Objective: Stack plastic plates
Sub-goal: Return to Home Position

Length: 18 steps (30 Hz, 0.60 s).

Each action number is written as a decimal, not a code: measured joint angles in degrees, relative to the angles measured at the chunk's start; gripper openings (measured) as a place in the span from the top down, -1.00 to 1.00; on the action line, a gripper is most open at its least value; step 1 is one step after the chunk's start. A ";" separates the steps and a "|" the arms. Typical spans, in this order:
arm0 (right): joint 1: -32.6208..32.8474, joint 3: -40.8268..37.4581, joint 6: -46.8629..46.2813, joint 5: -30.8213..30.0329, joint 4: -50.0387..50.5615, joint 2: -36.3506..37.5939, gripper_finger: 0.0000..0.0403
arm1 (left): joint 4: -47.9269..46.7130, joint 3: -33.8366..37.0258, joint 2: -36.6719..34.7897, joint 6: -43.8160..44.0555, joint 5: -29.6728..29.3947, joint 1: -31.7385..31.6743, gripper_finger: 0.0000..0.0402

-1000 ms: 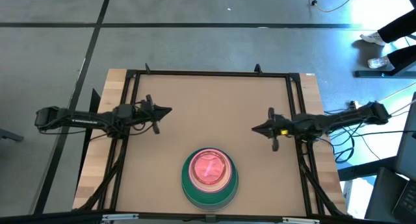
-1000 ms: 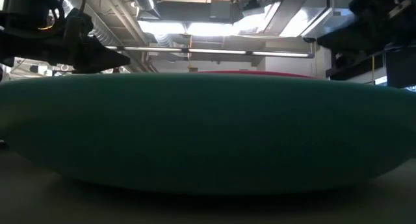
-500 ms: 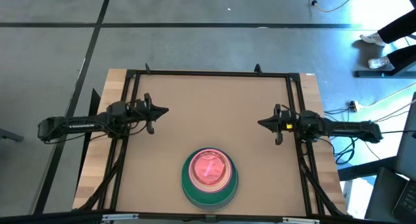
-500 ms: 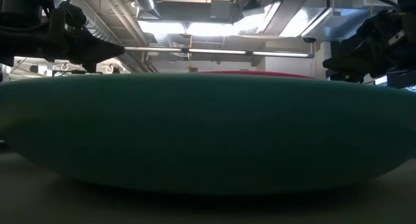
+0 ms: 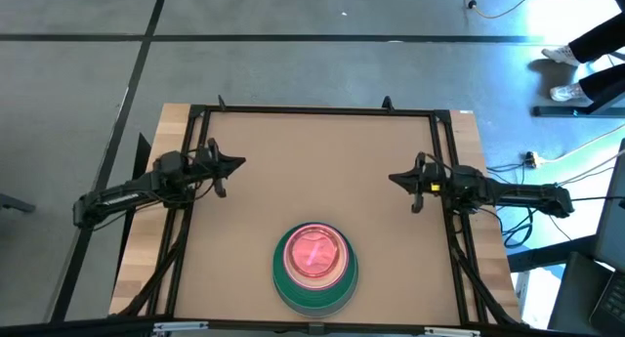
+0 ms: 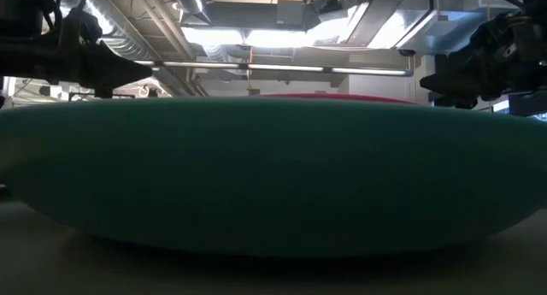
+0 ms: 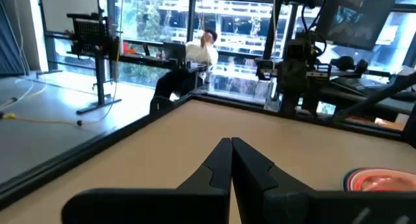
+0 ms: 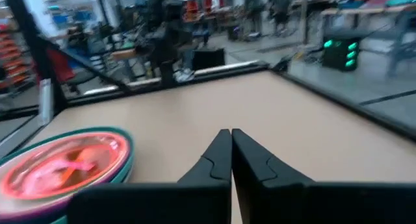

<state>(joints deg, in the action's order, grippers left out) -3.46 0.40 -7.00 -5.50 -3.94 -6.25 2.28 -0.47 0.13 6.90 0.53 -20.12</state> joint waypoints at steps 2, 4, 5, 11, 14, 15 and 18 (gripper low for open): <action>0.07 0.00 1.22 -0.40 0.58 0.80 1.00 | -0.35 0.02 -0.03 0.04 0.03 -0.02 0.99; 0.07 0.00 1.31 0.07 1.42 1.90 1.00 | -1.71 -0.04 0.06 1.74 -0.18 0.10 0.99; 0.07 0.00 1.28 0.55 1.62 2.25 1.00 | -1.73 -0.04 0.12 3.16 -0.41 0.23 0.99; 0.07 0.04 1.47 -0.38 1.93 4.71 1.00 | -1.73 -0.04 0.12 2.14 -0.41 1.08 0.99; 0.07 0.07 1.50 2.92 2.55 4.76 1.00 | -1.74 -0.04 0.12 1.75 -0.41 1.07 0.99; 0.07 0.07 1.48 3.90 2.69 4.75 1.00 | -1.74 -0.04 0.12 1.75 -0.43 1.07 0.99; 0.07 0.07 1.39 4.19 2.87 4.75 1.00 | -1.74 -0.04 0.12 1.75 -0.43 1.07 0.99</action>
<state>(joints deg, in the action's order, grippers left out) -3.40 0.47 -5.61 -1.31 -1.07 -1.50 0.54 -0.51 0.25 8.64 0.10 -19.05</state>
